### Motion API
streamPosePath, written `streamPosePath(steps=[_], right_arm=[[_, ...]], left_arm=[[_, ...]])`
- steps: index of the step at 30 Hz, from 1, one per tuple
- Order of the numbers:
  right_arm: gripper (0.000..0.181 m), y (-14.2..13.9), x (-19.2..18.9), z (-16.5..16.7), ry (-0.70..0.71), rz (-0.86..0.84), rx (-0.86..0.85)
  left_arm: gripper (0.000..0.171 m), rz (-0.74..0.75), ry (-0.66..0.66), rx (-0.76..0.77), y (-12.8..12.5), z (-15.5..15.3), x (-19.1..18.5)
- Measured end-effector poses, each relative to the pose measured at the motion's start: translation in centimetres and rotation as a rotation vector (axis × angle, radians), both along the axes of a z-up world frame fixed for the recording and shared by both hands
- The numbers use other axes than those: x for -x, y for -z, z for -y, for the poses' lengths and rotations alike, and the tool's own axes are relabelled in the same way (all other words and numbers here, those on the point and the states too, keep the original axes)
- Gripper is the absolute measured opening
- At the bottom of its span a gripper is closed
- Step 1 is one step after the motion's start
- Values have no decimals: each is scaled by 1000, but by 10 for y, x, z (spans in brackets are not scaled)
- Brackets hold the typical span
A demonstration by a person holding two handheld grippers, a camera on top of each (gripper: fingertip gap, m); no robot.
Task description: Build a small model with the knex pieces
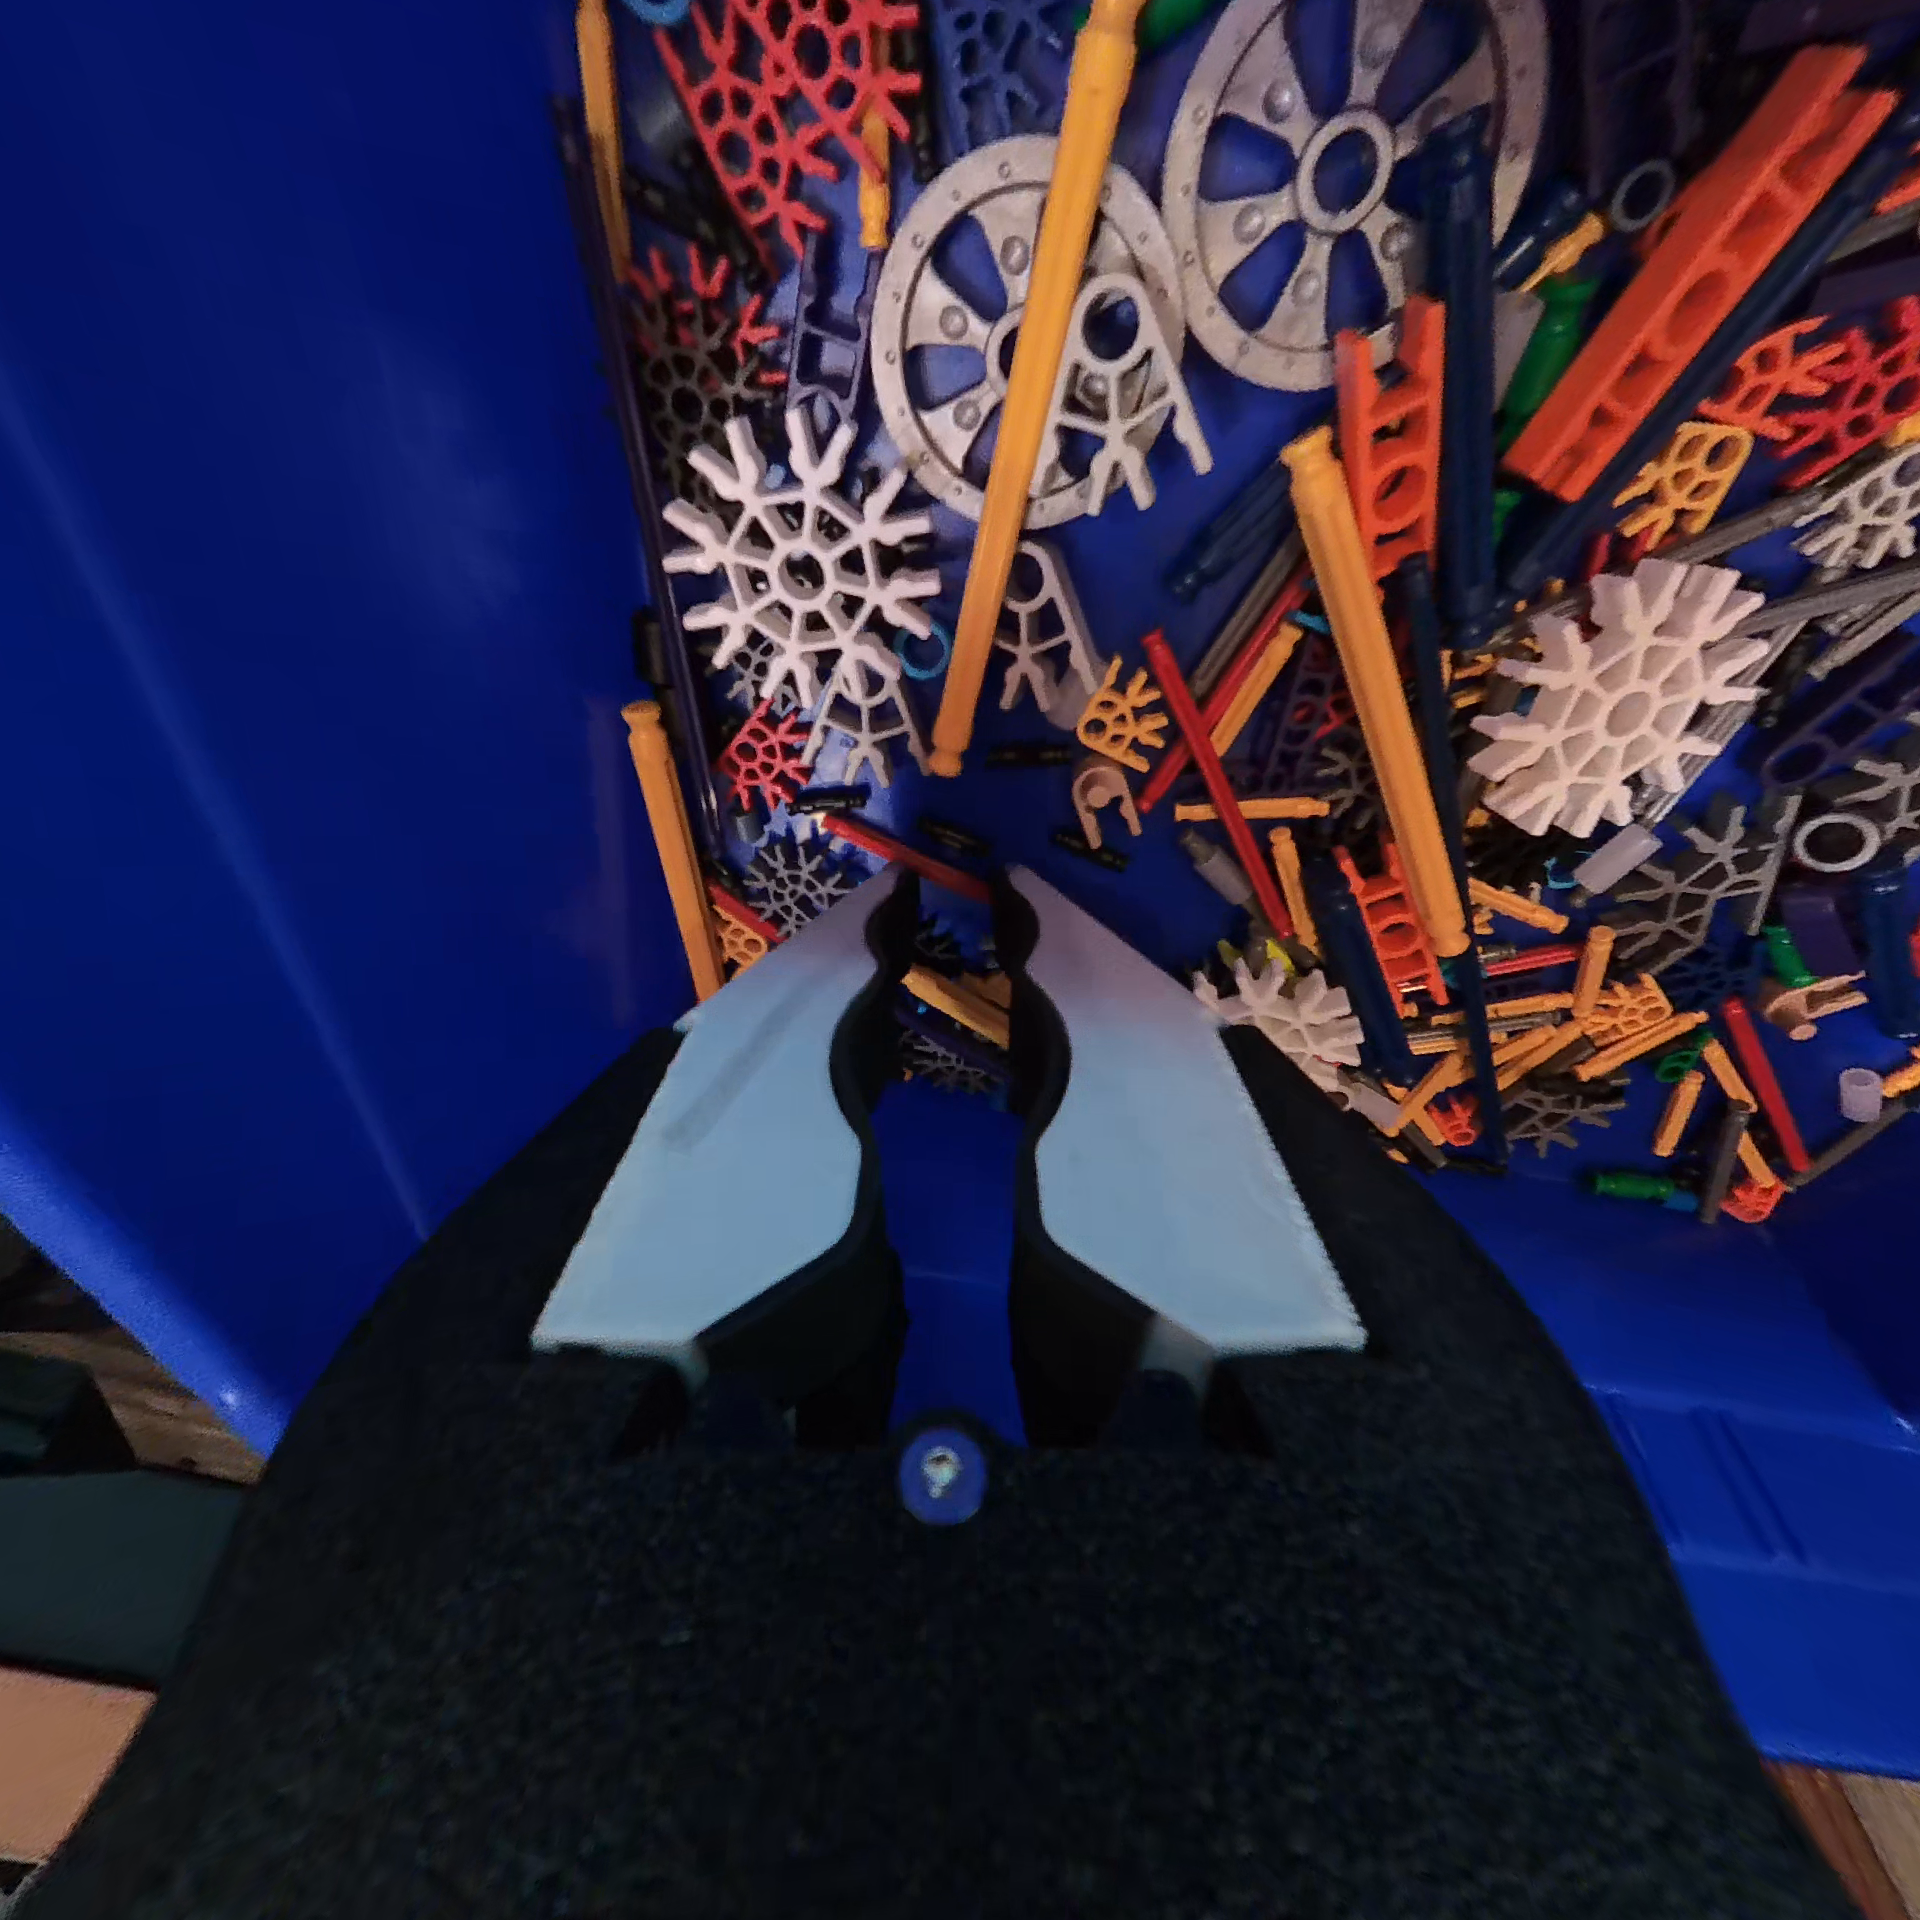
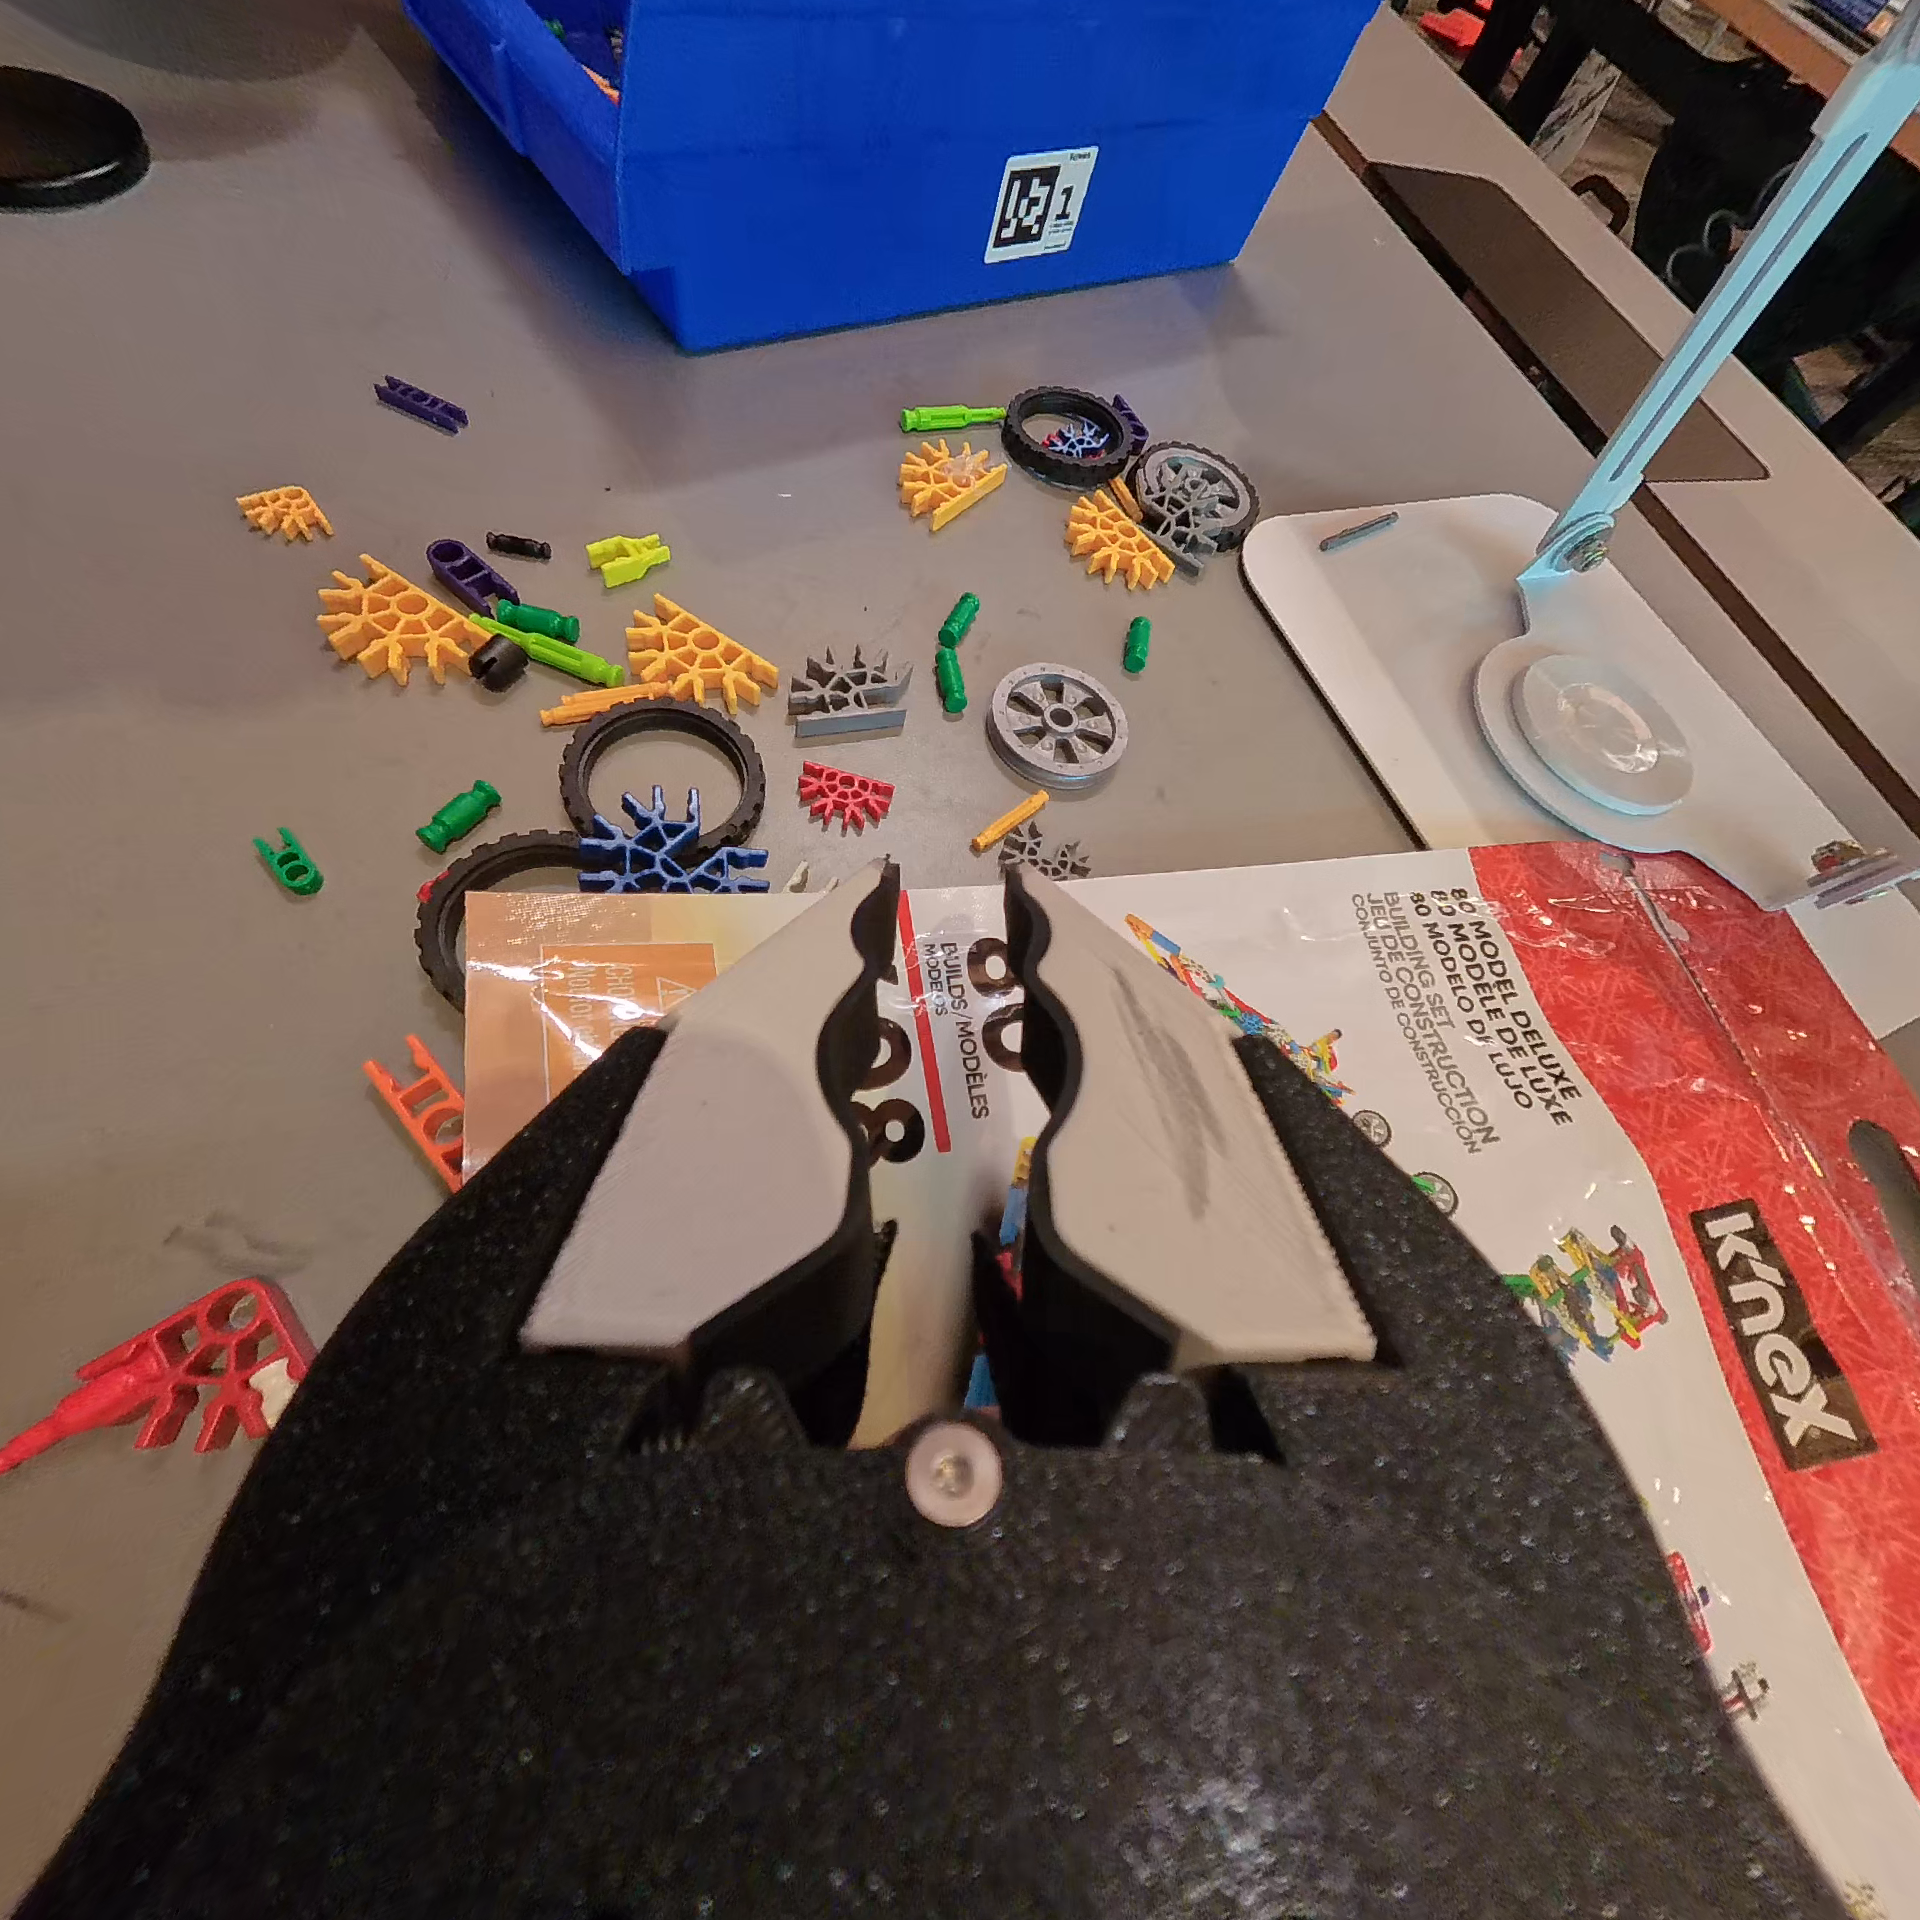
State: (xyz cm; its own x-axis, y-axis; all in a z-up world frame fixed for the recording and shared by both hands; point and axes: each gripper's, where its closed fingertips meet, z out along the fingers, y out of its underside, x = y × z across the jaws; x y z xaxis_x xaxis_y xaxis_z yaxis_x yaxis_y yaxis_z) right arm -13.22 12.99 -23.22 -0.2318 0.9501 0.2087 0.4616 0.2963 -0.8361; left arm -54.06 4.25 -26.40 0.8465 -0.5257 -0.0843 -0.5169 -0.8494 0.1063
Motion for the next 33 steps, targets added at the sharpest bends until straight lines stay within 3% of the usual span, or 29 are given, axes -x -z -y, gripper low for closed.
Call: streamPosePath(steps=[21, 26, 33], right_arm=[[19, -1, 0, 0, -1, 0, -10], [19, 0, 0, 0, -1, 1, -10], [19, 0, 0, 0, 0, 2, -10]], left_arm=[[8, -32, -15, 47, 0, 1, 6], [8, 19, -31, -1, -4, -3, 0], [11, -32, 59, -31, 0, -9, 1]])
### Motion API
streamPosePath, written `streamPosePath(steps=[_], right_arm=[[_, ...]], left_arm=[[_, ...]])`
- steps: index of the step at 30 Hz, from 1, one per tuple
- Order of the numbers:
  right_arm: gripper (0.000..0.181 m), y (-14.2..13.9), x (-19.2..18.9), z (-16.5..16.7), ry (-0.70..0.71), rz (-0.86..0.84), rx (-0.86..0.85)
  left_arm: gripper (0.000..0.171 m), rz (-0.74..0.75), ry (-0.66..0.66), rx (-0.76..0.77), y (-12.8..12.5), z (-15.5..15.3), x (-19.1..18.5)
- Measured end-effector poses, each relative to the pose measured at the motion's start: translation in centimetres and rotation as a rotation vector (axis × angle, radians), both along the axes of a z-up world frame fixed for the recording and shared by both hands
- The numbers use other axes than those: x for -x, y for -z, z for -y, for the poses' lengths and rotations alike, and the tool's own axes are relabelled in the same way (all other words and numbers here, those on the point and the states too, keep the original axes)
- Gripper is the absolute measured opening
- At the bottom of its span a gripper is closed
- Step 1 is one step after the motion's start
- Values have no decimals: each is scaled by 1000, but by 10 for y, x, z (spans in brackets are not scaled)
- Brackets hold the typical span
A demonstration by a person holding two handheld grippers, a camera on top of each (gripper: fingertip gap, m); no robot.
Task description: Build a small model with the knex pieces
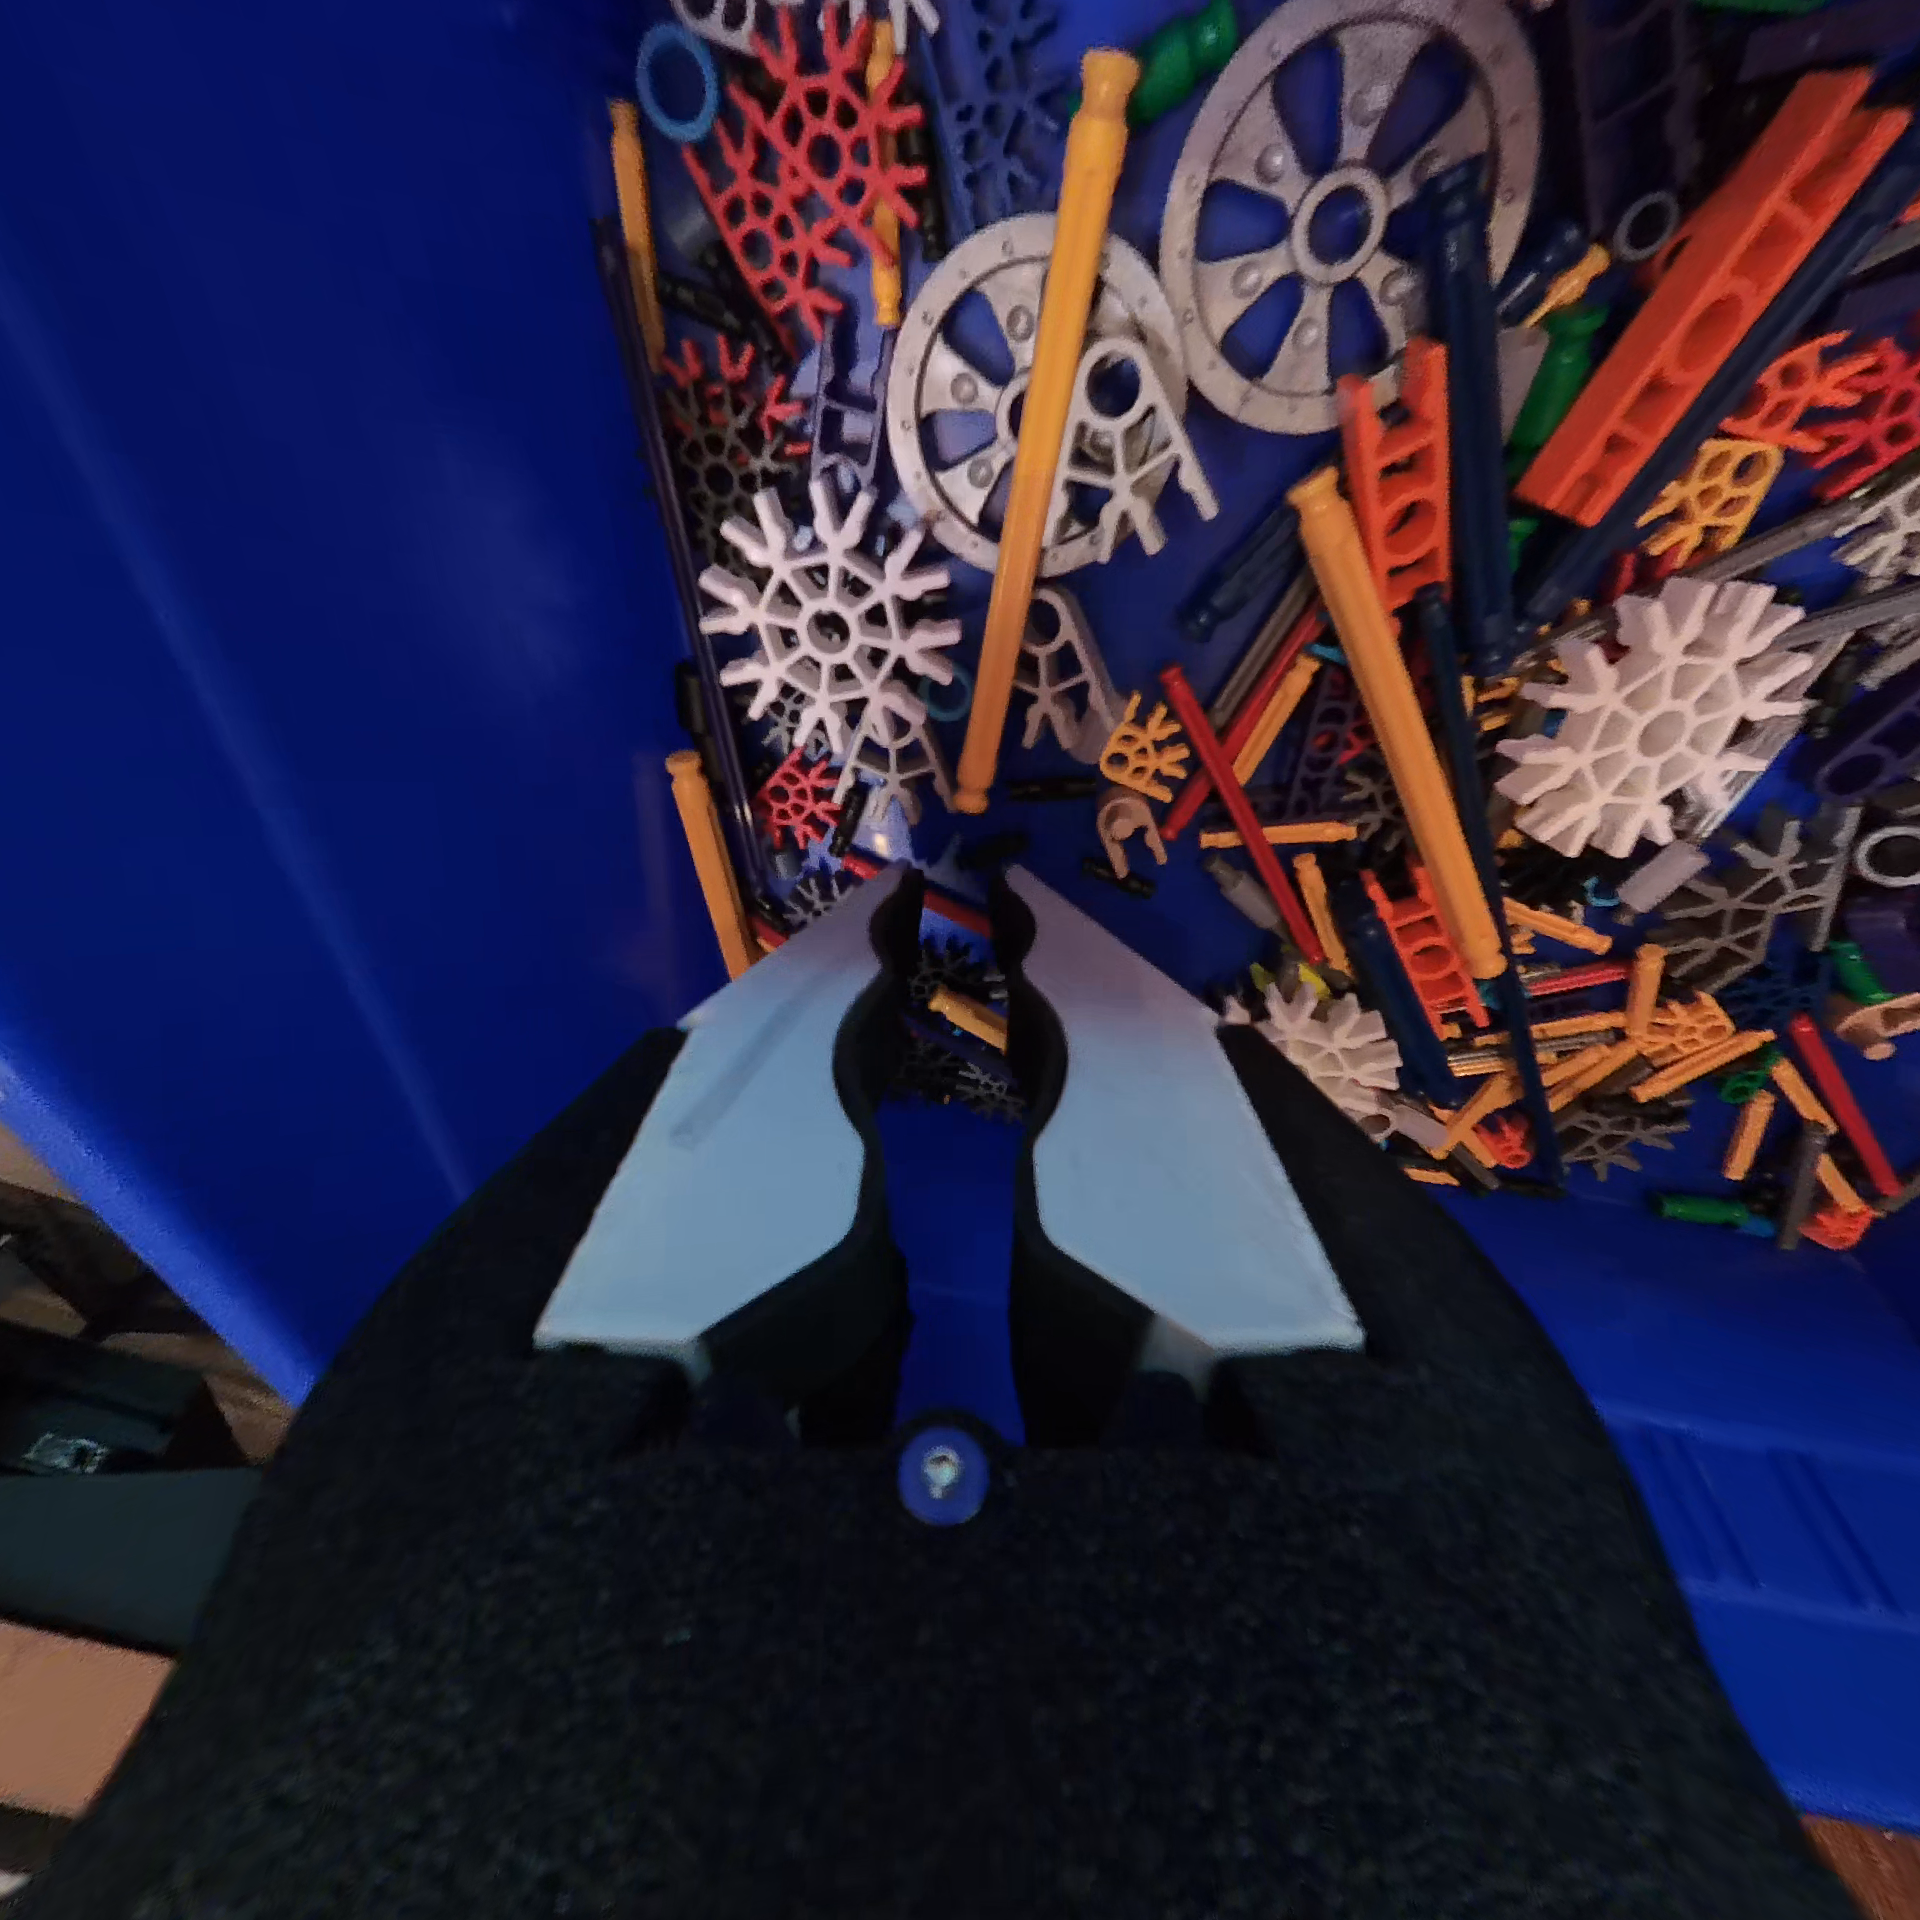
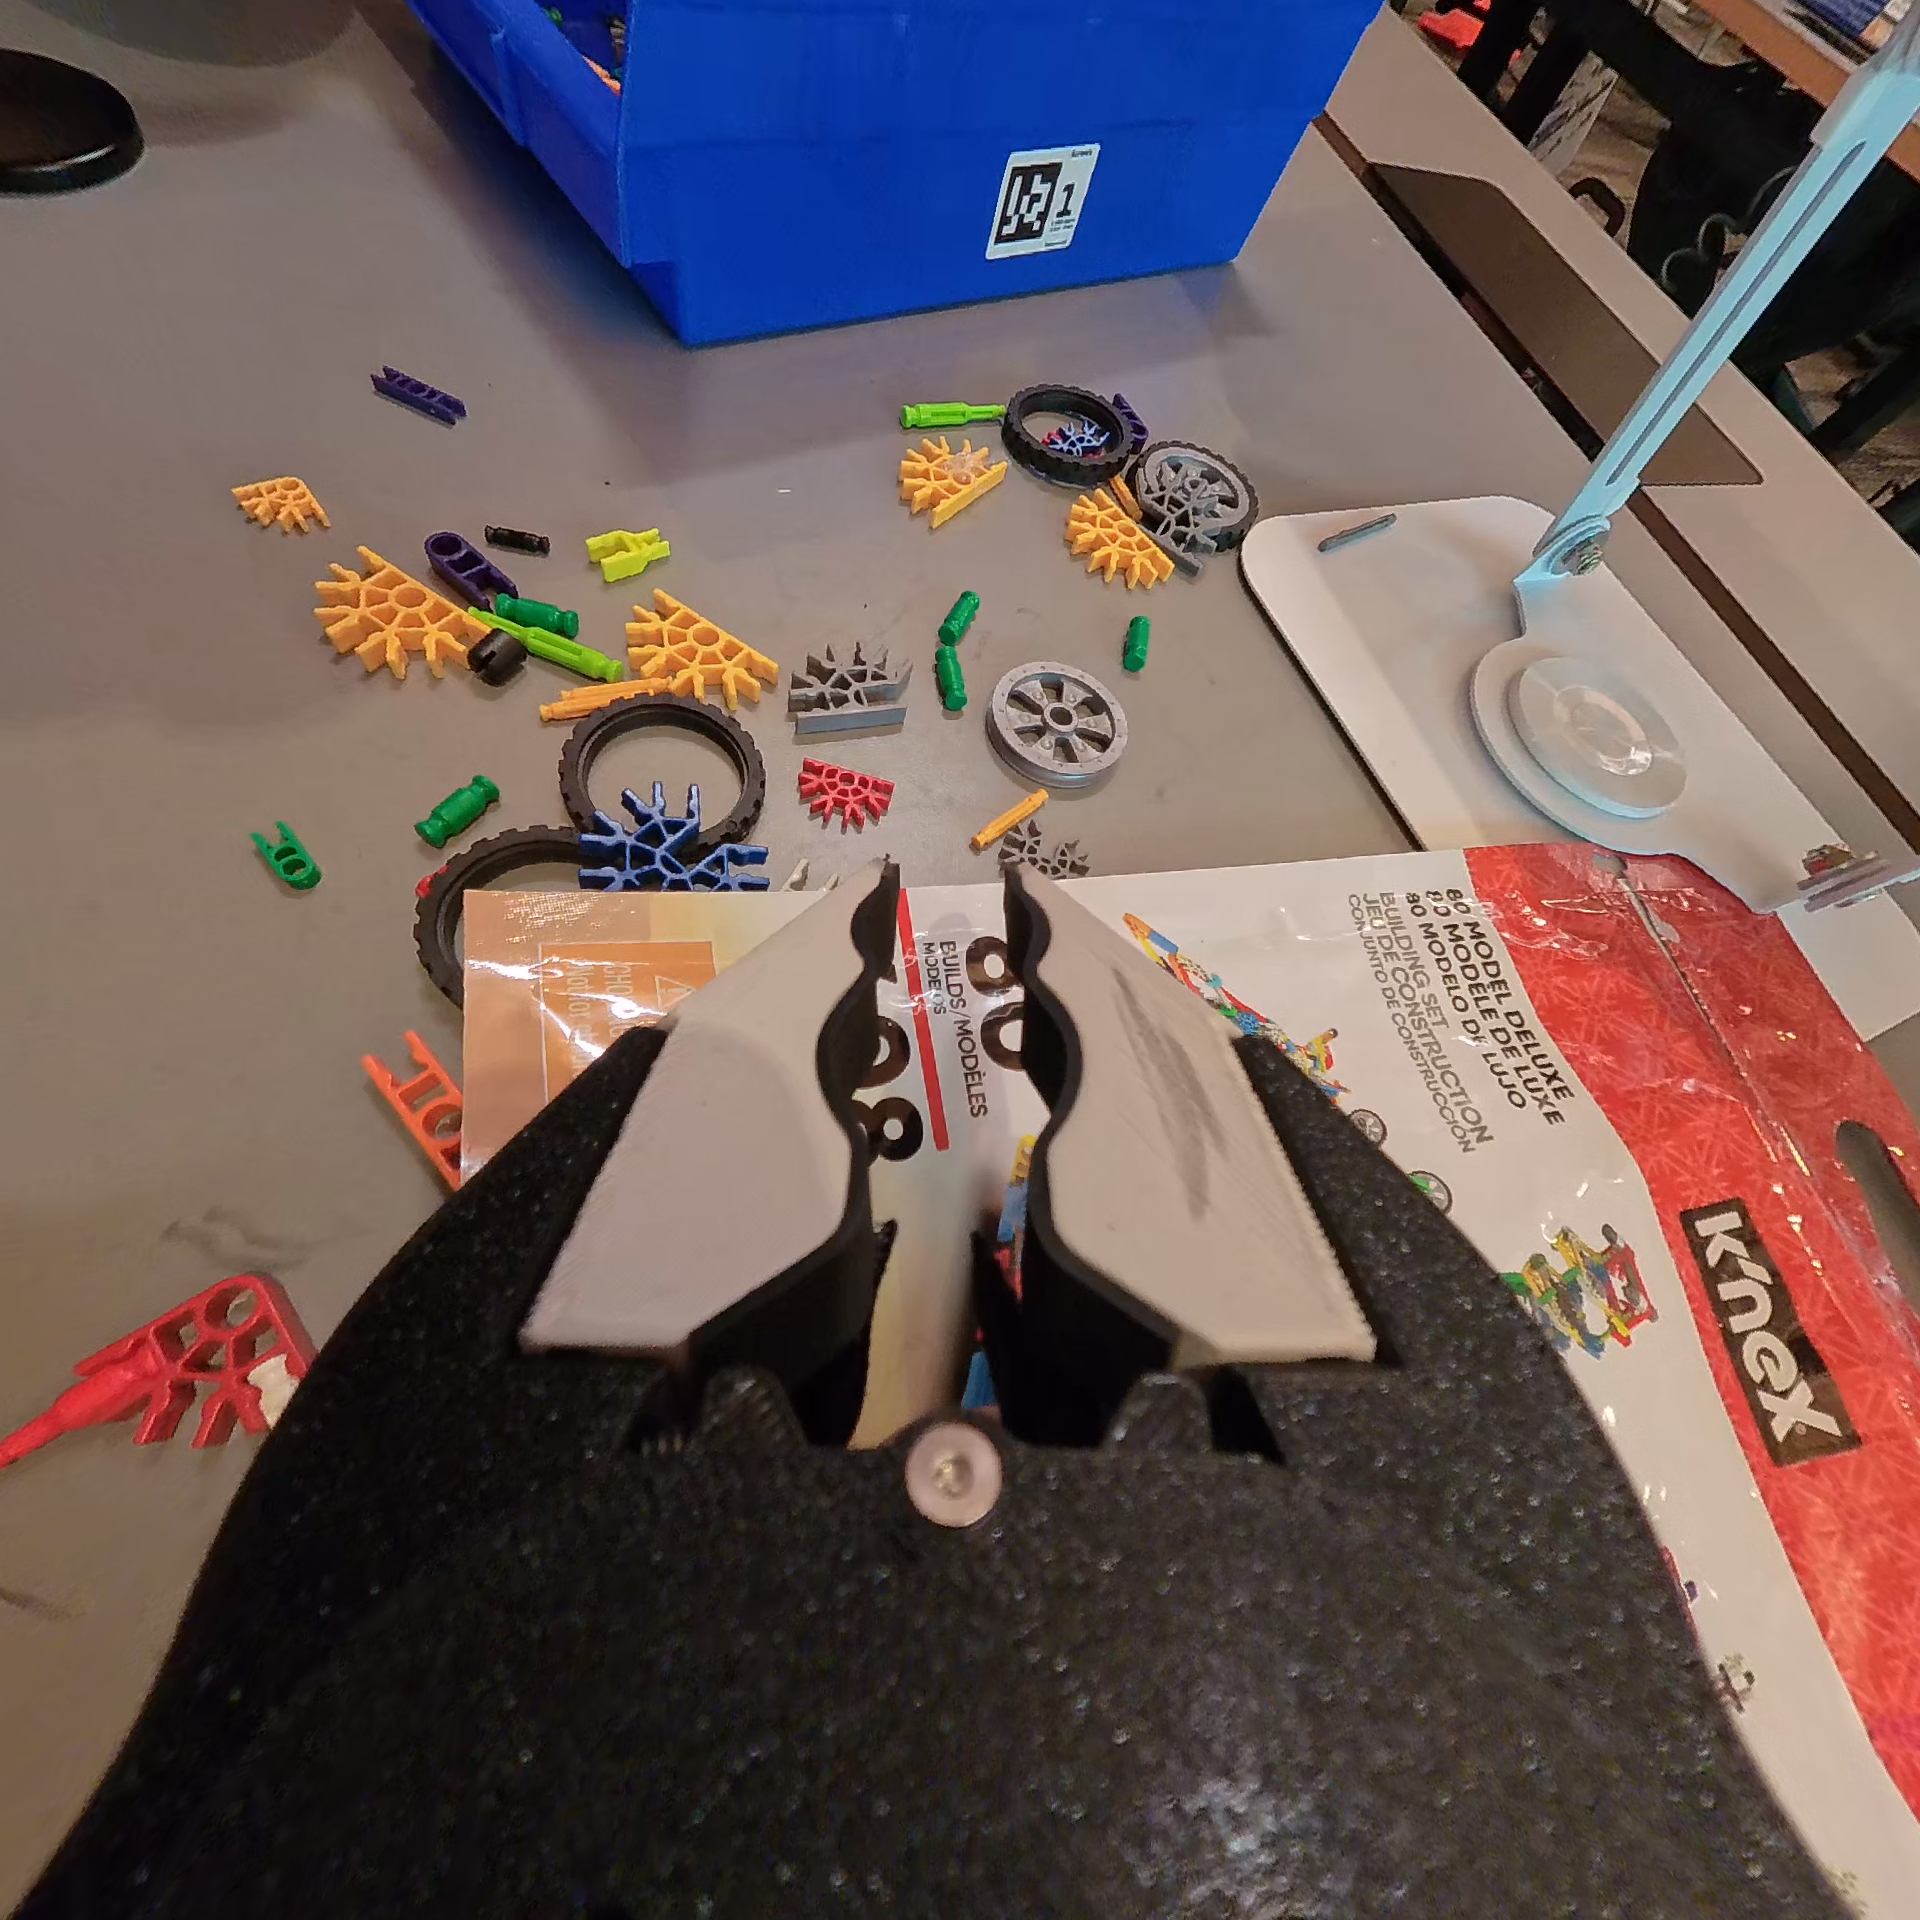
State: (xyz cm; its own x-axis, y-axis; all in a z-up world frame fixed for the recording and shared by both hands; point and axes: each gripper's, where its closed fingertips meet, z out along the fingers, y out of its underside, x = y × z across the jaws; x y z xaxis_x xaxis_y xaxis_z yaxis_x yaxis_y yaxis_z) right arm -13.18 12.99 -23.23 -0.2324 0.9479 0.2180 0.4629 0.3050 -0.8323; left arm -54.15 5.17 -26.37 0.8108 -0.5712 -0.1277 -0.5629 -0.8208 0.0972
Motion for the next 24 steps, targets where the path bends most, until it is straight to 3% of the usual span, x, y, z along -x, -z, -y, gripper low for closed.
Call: streamPosePath(steps=[6, 11, 17, 24], right_arm=[[19, 0, 0, 0, -1, 2, -1], [19, 0, 0, 0, -1, 0, -4], [19, -1, 0, 1, -2, -2, -7], [19, 0, 0, 0, -2, 1, -8]], left_arm=[[11, -6, 81, 27, 3, 2, -7], [0, 12, 77, 30, 4, 1, -10], [0, 11, 81, 27, 3, 3, -9], [0, 40, 23, -32, -15, -3, 1]])
